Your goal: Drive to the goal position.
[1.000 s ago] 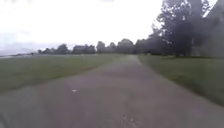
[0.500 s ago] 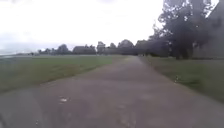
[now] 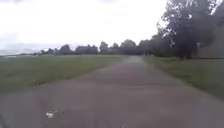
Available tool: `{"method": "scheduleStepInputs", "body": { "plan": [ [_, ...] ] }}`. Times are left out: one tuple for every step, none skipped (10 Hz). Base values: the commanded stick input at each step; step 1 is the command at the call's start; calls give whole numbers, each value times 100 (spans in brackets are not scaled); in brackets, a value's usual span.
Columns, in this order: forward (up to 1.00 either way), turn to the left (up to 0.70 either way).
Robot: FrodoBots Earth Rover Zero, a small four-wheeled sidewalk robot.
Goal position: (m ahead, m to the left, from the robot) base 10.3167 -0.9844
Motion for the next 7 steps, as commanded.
{"method": "scheduleStepInputs", "body": {
  "plan": [
    [100, -2],
    [100, -9],
    [100, -17],
    [100, -25],
    [100, -27],
    [100, -27],
    [100, -27]
  ]
}}
